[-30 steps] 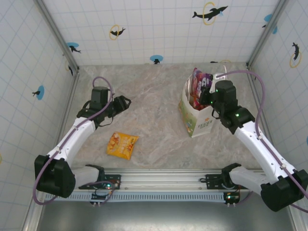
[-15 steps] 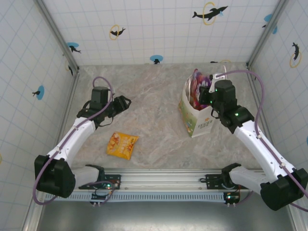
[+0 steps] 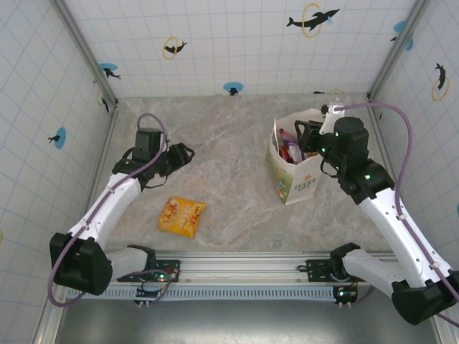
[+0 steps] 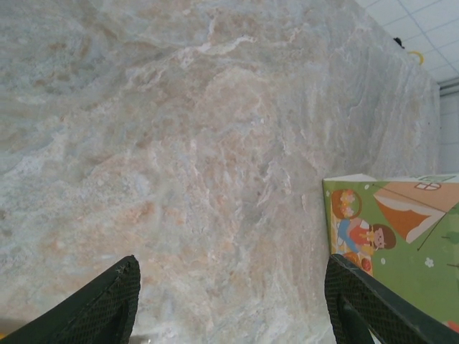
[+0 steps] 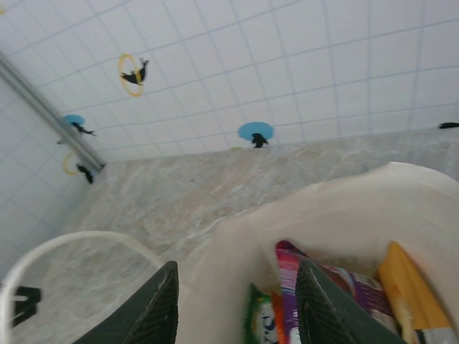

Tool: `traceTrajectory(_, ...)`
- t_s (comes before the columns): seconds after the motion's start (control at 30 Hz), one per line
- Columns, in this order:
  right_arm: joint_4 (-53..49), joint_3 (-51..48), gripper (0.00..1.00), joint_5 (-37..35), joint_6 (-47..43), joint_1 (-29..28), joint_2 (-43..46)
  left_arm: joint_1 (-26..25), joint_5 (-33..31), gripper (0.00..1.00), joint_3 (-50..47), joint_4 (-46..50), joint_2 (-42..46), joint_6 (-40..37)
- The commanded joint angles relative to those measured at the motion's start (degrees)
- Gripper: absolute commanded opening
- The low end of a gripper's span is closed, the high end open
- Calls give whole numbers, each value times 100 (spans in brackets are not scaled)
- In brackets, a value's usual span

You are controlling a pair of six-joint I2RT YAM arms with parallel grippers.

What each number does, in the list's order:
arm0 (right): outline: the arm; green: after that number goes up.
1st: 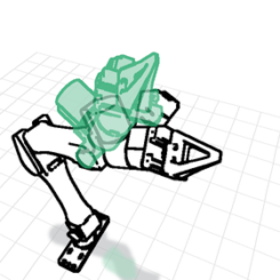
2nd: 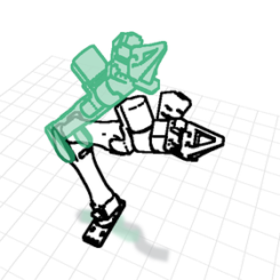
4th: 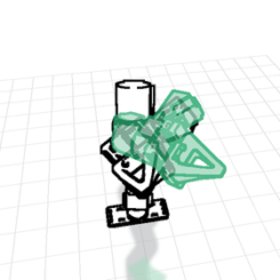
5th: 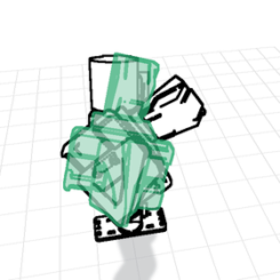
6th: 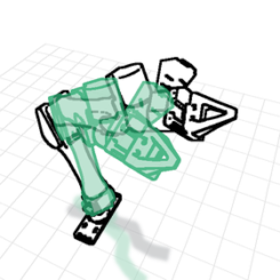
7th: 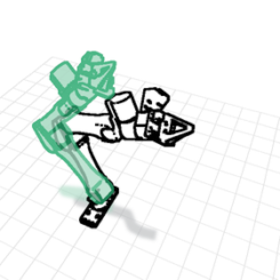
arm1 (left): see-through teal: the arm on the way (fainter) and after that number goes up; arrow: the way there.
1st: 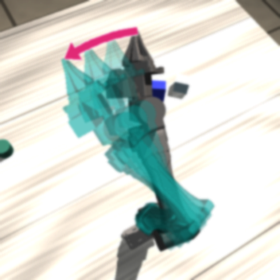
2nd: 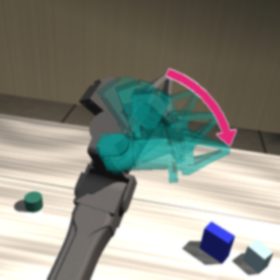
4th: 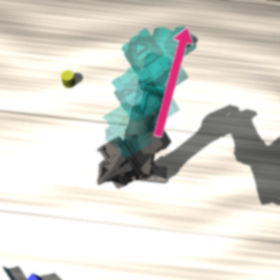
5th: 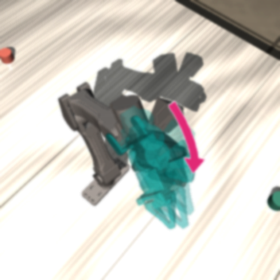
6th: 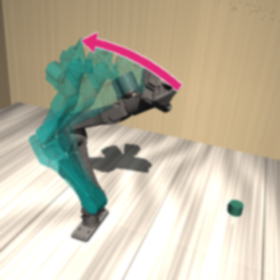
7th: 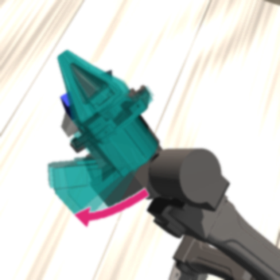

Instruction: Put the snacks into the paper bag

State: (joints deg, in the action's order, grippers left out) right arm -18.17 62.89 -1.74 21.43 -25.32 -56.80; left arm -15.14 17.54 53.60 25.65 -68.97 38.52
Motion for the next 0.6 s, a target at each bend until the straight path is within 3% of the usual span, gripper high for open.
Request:
traceTrajectory(0.0,-113,318,46,534,143,-191,57,-41,156,69,89,657,257,356)
traceTrajectory(0.23,-195,342,47,-145,72,-1284,44,-40,-91,69,-76,1627,816,1456)
traceTrajectory(0.47,388,-151,48,-396,19,-1782,226,-42,-16,69,-1576,1164,2170,3455)
traceTrajectory(0.57,588,-327,48,-350,-10,-1884,310,-31,-274,69,-2061,1319,2690,3816)
